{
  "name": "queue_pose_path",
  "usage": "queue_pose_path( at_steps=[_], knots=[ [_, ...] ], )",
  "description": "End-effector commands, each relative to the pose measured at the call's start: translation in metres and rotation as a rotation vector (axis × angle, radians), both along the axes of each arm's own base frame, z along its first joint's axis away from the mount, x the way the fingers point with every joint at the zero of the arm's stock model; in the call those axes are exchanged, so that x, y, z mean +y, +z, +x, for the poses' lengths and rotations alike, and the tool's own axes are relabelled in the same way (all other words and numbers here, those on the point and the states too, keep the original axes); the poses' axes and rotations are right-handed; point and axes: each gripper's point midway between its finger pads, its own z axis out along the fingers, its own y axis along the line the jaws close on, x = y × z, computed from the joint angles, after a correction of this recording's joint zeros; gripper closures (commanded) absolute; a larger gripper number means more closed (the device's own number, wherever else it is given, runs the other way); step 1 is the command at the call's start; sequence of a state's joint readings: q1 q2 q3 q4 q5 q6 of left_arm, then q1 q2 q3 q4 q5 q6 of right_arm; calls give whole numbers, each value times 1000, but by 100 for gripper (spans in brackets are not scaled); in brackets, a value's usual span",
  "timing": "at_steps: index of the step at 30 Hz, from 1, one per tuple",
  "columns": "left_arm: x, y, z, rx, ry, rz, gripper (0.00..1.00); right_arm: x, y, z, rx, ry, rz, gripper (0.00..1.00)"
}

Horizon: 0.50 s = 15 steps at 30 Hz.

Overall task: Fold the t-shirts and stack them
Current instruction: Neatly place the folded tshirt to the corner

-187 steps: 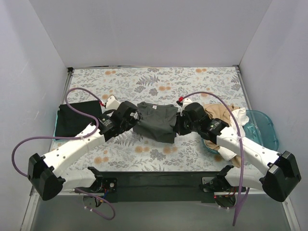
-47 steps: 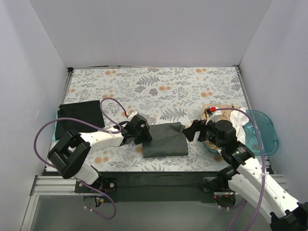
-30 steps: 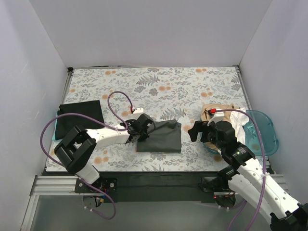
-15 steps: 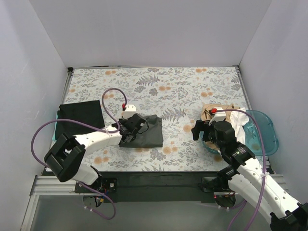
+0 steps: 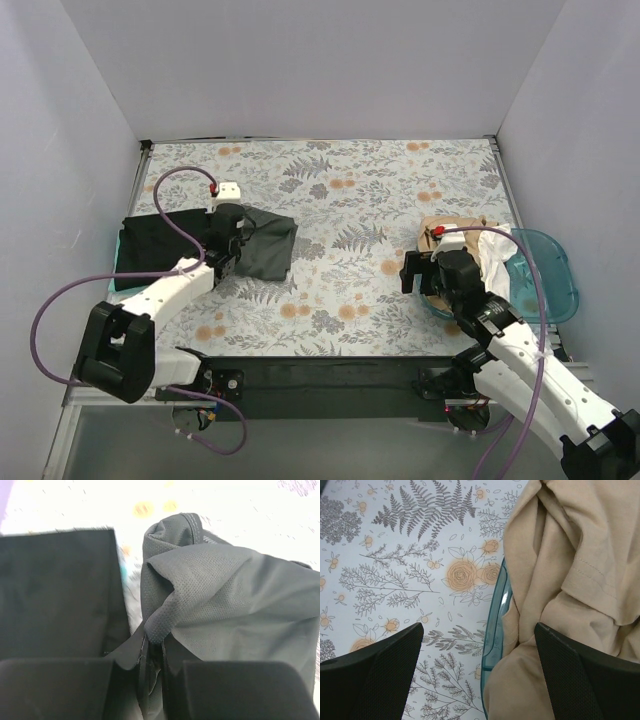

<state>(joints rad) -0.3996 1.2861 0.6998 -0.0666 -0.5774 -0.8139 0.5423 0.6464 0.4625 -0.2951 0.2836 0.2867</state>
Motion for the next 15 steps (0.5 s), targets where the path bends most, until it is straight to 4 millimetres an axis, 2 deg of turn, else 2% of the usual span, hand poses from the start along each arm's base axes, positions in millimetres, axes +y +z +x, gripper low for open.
queue_pose_path(
  at_steps=[1, 3, 4, 5, 6, 9, 15],
  knots=[
    [11, 35, 31, -100, -96, 85, 100, -7, -3, 5, -13, -32, -24, 2],
    [22, 22, 33, -15, -98, 131, 100, -7, -2, 6, -18, -36, -23, 2],
    [34, 31, 40, -10, -70, 139, 100, -7, -3, 6, -16, -37, -24, 2],
    [40, 23, 38, 50, -78, 152, 100, -7, -3, 6, -16, -33, -23, 2],
    [55, 24, 39, 62, -50, 145, 100, -7, -3, 6, -16, -37, -24, 2],
    [72, 40, 41, 67, -34, 123, 100, -9, -4, 6, -17, -44, -28, 2],
    [88, 63, 35, 80, -49, 192, 100, -9, -7, 7, -9, -45, -34, 2]
  ],
)
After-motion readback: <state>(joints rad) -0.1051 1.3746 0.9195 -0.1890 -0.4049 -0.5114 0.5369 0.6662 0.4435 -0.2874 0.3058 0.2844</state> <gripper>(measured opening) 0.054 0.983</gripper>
